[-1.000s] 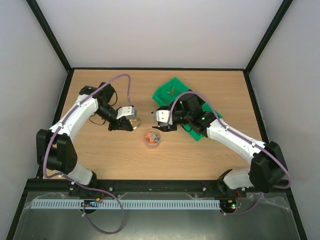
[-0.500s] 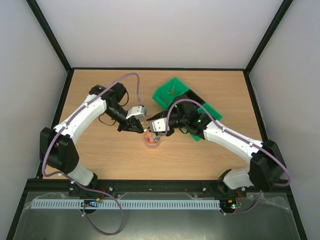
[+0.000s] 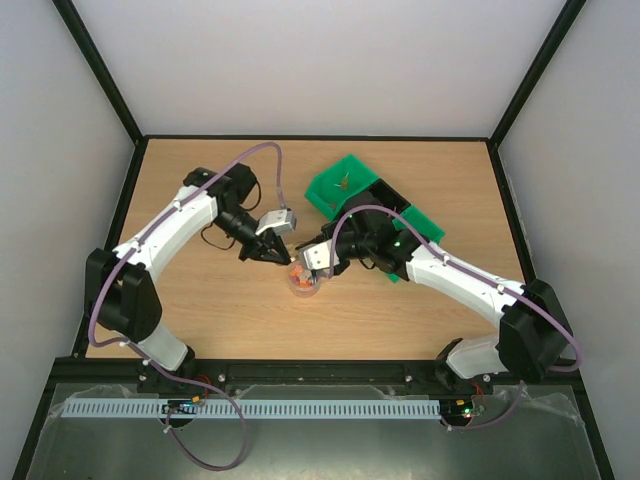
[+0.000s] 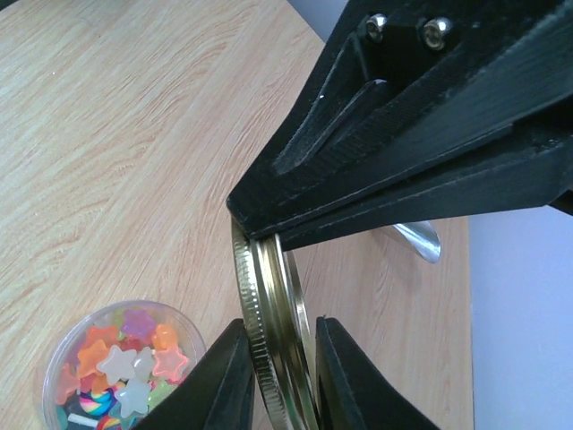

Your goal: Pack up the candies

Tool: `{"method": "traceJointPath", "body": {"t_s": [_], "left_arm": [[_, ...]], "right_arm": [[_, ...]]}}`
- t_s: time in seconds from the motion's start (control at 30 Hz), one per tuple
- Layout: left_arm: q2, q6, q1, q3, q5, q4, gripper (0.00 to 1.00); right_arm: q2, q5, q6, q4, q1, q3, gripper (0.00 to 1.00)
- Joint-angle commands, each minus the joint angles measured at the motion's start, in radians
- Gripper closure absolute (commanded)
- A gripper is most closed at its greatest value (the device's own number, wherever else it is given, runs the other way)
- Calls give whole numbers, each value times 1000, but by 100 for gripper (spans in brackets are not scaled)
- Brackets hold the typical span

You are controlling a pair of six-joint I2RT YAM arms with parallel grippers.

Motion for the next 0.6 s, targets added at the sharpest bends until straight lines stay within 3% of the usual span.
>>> {"method": "traceJointPath", "body": {"t_s": [0.0,0.1,0.17,0.3,0.4,0.47,0.57], "left_arm": [[5,-13,-5,23,36,1,98],[-1,-35,-5,23,28,24,97],[-11,-69,-3,18,23,58,90],[-82,-189,41,-19,22,206,59],[-183,-374,112,-92,-8,443,47],[-280,-562,149,-193,-122,683,39],[-428,-712,197,-328,-263,992,15]], "right_arm": [[-3,-5,-6,-34,8,-11,84],[-2,1,30,-30,8,-6,90],[-3,7,68,-24,7,-3,93],[7,23,222,-24,7,25,98],[21,2,418,-41,-5,66,99],[38,-30,578,-50,-16,101,99],[68,-92,797,-53,-33,136,98]]}}
